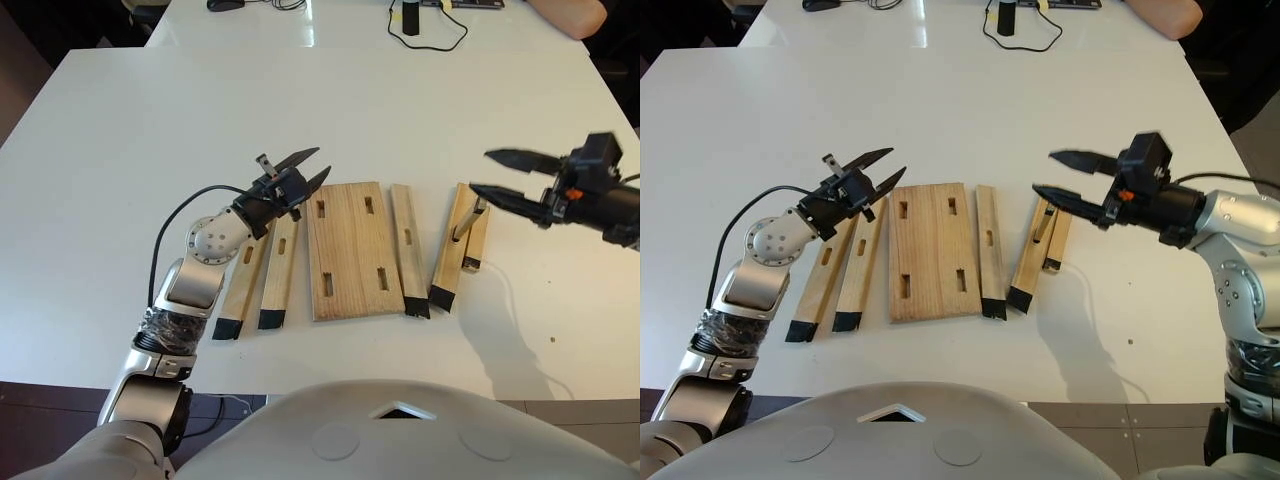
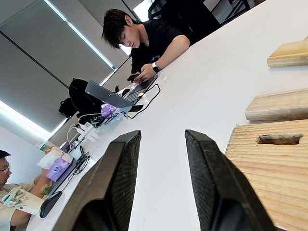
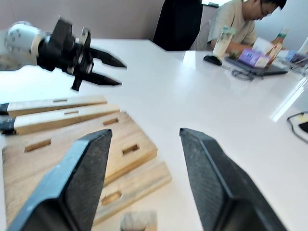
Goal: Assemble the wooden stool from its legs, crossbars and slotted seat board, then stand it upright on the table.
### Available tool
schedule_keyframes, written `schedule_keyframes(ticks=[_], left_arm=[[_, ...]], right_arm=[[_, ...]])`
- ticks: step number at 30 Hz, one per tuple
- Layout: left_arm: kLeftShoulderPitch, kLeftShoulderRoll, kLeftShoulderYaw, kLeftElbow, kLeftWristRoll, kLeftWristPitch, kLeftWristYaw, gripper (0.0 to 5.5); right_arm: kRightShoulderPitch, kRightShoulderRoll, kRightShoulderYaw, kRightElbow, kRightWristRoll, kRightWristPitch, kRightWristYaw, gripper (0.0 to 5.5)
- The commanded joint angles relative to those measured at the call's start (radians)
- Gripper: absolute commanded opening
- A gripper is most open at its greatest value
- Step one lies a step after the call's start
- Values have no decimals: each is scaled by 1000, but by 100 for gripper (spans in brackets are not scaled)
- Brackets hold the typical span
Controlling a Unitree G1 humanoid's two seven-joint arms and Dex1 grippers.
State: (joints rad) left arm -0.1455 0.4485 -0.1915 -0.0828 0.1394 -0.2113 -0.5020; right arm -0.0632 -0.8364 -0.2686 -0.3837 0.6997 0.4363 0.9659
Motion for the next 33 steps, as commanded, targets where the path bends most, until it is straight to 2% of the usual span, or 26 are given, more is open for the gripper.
schedule_keyframes(ticks=[1,8,17,21,24,26,29,33], left_arm=[[-8,-3,-2,-2,11,3,4,169],[-14,-9,-3,4,12,1,0,169],[-13,-8,-3,2,14,3,-4,169],[-17,-12,-7,5,12,3,-5,169],[-18,-18,-14,9,14,3,-6,169],[-18,-16,-16,7,11,3,-12,169],[-18,-7,-9,9,6,1,-21,169],[-6,-8,-1,2,10,8,-10,169]], right_arm=[[-76,52,32,-17,3,25,-76,259],[-150,141,88,24,-25,14,-153,259],[-168,166,94,-14,-17,24,-182,259],[-73,204,169,56,-85,-16,-159,259],[49,250,296,251,-252,-155,-146,259],[106,263,322,315,-307,-224,-145,259],[121,260,272,260,-256,-227,-156,259],[33,235,152,99,-124,-156,-228,259]])
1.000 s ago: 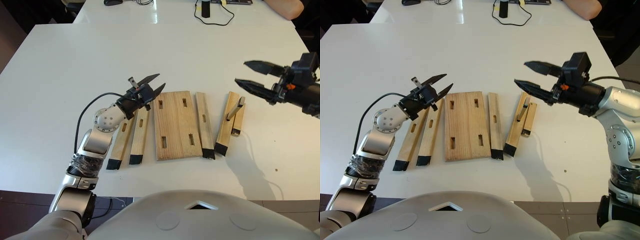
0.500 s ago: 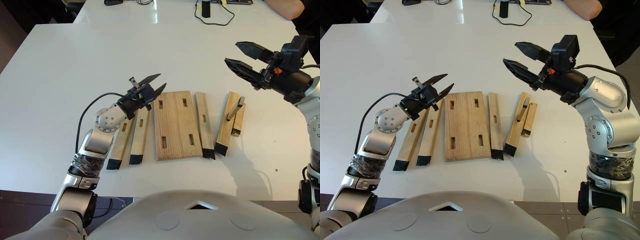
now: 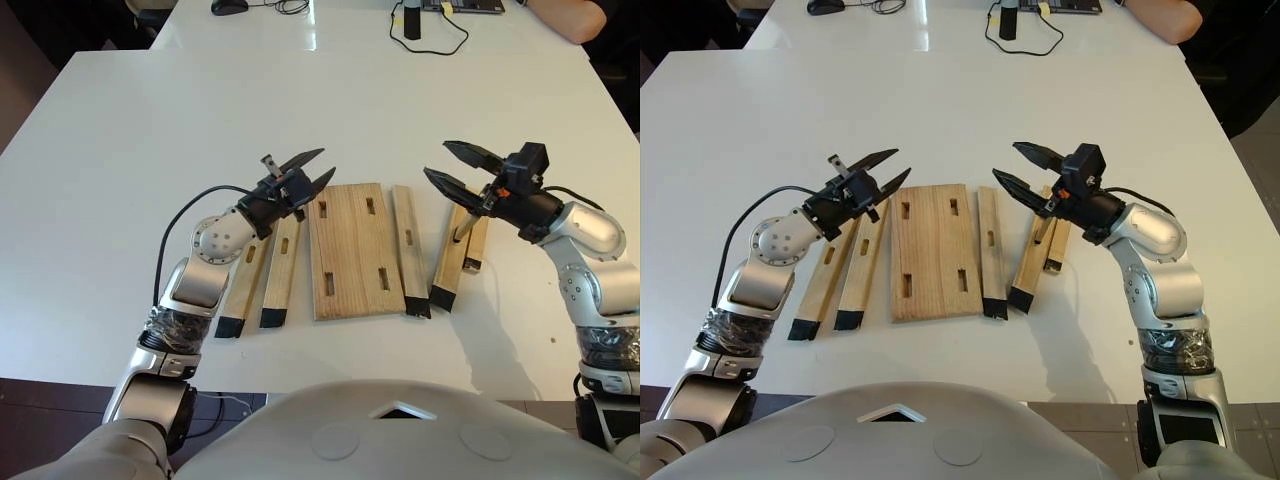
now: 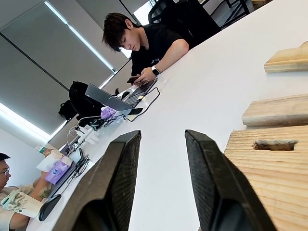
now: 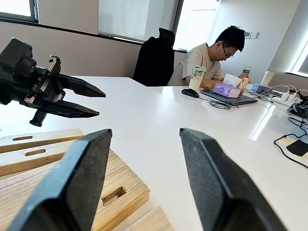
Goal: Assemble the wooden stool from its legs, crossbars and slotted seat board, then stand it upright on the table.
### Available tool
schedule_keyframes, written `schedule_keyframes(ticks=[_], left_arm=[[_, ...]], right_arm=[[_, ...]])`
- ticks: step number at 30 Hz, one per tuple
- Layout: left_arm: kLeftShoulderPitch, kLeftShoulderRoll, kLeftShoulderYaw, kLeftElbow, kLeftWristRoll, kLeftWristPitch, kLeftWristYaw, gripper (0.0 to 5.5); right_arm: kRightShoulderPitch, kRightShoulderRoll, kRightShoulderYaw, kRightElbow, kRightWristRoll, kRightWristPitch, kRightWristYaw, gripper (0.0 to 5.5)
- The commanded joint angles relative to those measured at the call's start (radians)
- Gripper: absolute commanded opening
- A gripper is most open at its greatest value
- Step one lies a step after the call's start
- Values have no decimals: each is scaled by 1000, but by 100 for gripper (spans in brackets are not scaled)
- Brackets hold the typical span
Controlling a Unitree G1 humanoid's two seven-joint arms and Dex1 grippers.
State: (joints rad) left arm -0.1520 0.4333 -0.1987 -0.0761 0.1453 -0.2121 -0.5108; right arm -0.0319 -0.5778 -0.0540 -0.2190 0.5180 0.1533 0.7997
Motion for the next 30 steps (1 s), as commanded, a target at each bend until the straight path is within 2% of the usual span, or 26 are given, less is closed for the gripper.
schedule_keyframes(ticks=[1,5,8,11,15,21,24,30], left_arm=[[1,5,5,-7,5,11,2,169],[20,1,10,-17,12,17,20,169],[33,-1,19,-19,18,20,37,169],[42,-4,25,-20,21,21,51,169],[56,-9,27,-18,28,22,72,169],[41,-18,14,-3,34,15,82,169],[46,-18,18,-6,34,16,86,169],[82,-29,17,-25,50,22,111,169]], right_arm=[[-20,-28,-97,-122,96,152,-91,259],[-46,-57,-159,-337,236,275,-162,259],[114,-113,-97,-462,212,301,-90,259],[308,-150,-41,-483,122,266,-29,259],[467,-179,65,-348,-62,140,52,259],[442,-178,165,-69,-270,-13,86,259],[479,-216,142,-4,-306,-74,109,259],[521,-290,52,-5,-247,-92,188,259]])
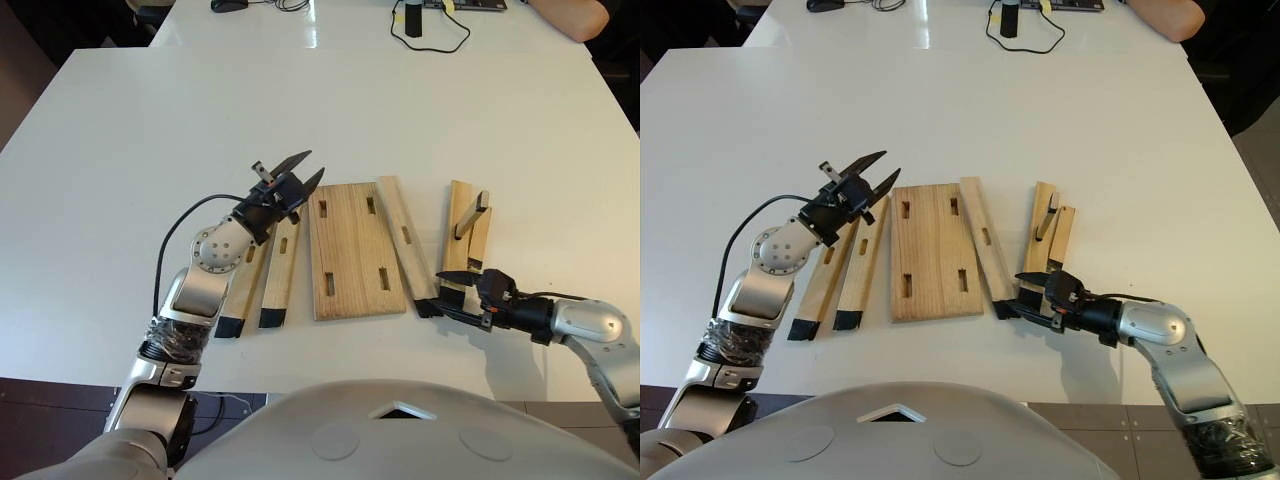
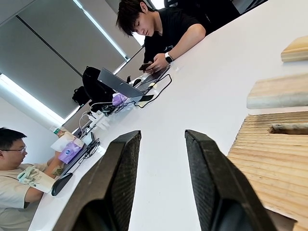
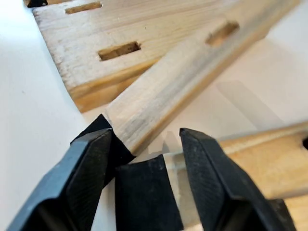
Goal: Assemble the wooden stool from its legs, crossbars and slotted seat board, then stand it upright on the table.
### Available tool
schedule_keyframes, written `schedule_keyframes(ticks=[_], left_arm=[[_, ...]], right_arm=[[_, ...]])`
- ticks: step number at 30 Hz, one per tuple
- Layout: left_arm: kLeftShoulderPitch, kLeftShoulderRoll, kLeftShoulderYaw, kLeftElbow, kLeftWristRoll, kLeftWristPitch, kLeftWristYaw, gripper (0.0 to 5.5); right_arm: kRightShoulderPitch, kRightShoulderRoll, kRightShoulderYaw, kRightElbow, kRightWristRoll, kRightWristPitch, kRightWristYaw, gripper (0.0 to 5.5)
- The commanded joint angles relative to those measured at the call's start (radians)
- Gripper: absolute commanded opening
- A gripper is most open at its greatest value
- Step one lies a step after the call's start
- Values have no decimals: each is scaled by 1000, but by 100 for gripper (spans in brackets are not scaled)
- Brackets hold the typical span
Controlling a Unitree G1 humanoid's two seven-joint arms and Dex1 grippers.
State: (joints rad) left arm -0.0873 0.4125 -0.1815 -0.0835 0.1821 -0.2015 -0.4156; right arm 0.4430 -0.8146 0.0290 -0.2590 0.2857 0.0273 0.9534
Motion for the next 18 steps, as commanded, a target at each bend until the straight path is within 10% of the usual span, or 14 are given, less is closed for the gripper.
schedule_keyframes(ticks=[1,18], left_arm=[[19,-10,-1,-17,15,12,18,169],[63,-7,1,-24,56,31,33,169]], right_arm=[[51,-63,-45,27,-6,39,43,259],[39,-23,-252,-117,122,173,-22,259]])
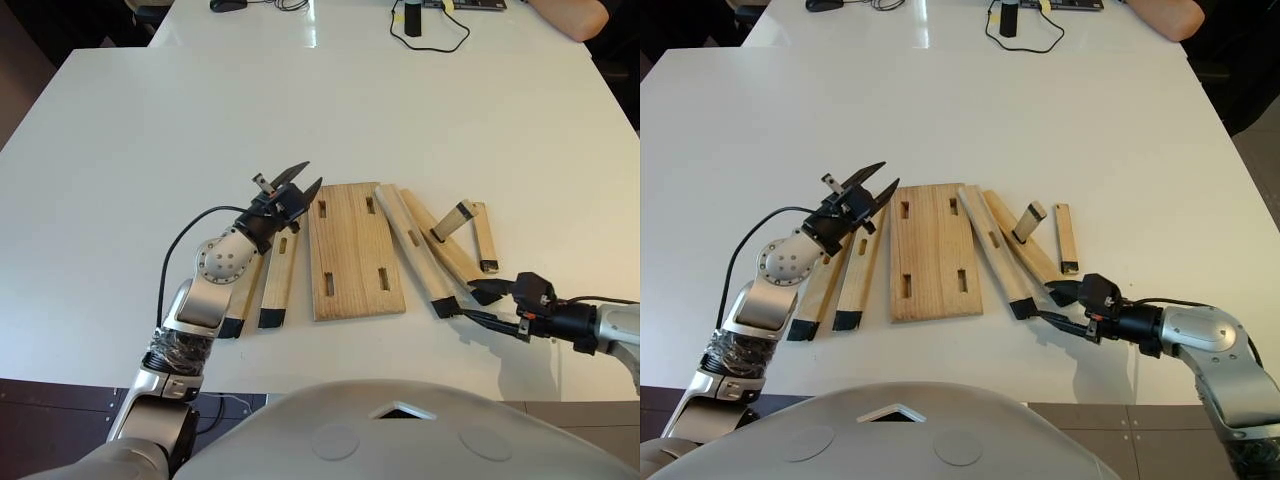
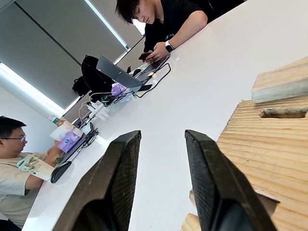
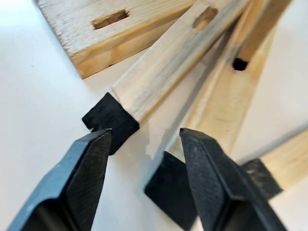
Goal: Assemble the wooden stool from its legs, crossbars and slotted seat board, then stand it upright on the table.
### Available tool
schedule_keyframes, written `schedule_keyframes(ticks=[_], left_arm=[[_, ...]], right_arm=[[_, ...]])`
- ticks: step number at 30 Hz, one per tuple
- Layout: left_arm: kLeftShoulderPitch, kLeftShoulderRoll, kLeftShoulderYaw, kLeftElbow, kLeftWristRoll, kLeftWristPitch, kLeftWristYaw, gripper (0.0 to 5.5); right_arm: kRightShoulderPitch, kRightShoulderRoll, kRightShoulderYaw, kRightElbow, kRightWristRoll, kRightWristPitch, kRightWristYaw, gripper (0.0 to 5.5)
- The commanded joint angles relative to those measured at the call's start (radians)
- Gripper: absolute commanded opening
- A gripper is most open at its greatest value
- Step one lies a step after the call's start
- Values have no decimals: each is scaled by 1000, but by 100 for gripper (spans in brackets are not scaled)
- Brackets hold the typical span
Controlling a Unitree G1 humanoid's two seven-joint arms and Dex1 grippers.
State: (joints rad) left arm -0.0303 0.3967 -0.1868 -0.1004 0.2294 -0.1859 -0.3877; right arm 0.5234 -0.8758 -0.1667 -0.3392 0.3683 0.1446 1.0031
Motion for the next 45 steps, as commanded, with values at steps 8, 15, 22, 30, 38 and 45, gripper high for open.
schedule_keyframes(ticks=[8,15,22,30,38,45], left_arm=[[8,8,2,-16,12,25,0,169],[3,11,-3,-18,9,28,-13,169],[7,13,-3,-23,7,31,-19,169],[0,12,2,-17,5,35,-15,169],[-76,-10,117,-46,-161,218,-39,169],[-170,23,173,-91,-459,561,-230,194]], right_arm=[[-57,196,10,-89,55,219,-261,346],[-42,245,70,-24,-17,251,-330,346],[-53,281,89,58,-81,225,-389,320],[-59,312,84,13,-32,231,-386,215],[-159,371,-28,-56,84,274,-446,207],[-258,356,-69,-291,298,335,-404,207]])
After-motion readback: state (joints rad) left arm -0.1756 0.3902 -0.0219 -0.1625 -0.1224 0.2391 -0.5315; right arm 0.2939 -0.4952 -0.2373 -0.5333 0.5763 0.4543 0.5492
